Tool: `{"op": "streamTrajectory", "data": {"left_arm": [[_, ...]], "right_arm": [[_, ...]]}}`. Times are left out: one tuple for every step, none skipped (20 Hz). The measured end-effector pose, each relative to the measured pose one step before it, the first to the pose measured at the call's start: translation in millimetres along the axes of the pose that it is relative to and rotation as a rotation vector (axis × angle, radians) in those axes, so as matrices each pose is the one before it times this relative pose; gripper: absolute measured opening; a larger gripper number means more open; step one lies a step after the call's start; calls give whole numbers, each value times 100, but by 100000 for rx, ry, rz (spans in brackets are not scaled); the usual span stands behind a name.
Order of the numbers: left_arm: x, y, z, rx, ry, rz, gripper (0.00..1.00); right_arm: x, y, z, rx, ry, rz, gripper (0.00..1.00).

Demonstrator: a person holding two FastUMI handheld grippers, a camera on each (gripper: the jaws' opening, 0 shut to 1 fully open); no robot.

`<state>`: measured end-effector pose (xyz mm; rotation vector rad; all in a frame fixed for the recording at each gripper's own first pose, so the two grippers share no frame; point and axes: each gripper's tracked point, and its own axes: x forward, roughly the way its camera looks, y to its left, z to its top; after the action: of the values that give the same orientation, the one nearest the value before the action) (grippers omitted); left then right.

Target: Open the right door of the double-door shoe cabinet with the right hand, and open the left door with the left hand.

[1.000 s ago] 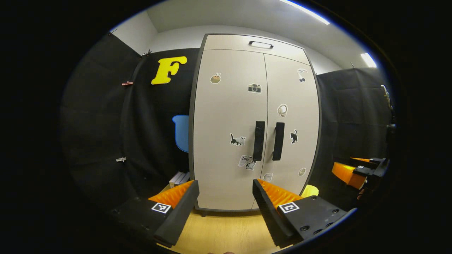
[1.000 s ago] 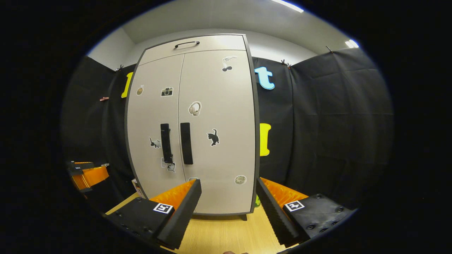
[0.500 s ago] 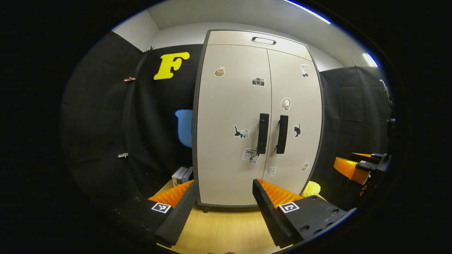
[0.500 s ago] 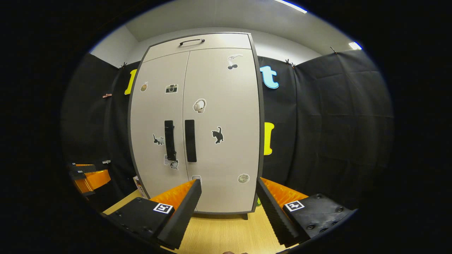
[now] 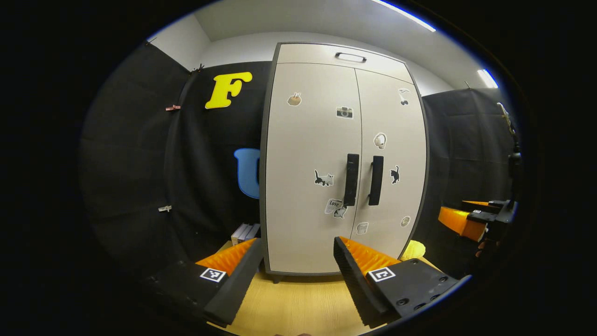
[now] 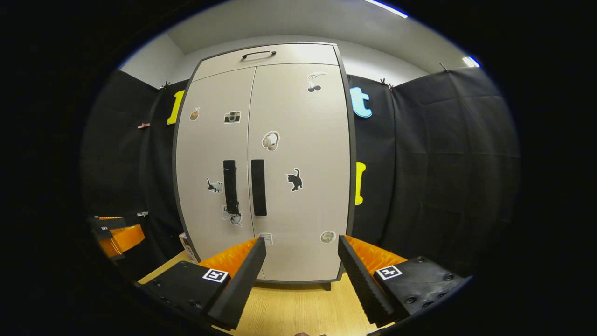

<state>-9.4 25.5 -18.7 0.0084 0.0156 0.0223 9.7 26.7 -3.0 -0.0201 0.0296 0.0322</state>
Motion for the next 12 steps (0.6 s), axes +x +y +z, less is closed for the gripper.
{"op": "streamTrajectory", "data": {"left_arm": [[35,36,-105,-78,128,-115,95],[-58,118,-85,-160,321,79,95],[-90,130,-38,-239,178,43,95],[17,80,-61,-245,205,-65,95],[-17,117,-101,-41,-19,0,95],[-68,206,-8,268,-70,186,95],[-20,225,-95,671,12,349,95],[-66,378,-135,878,190,853,95],[-63,401,-214,673,173,913,95],[-25,316,-53,128,241,657,95],[-57,265,-150,-437,108,485,95],[-50,271,-51,-844,60,352,95]], "right_arm": [[185,204,168,-236,-315,231,98],[257,199,290,-541,-484,379,98],[297,169,239,-571,-247,223,98],[412,152,165,-317,167,244,98],[424,180,248,126,181,426,98],[511,307,307,555,133,389,98],[378,274,226,481,68,637,98],[658,159,550,35,-564,-278,98],[542,116,540,-322,-1109,-326,98],[568,366,490,-359,-798,231,98],[691,586,363,-180,-474,851,98],[760,586,443,-257,-379,1644,98]]}}
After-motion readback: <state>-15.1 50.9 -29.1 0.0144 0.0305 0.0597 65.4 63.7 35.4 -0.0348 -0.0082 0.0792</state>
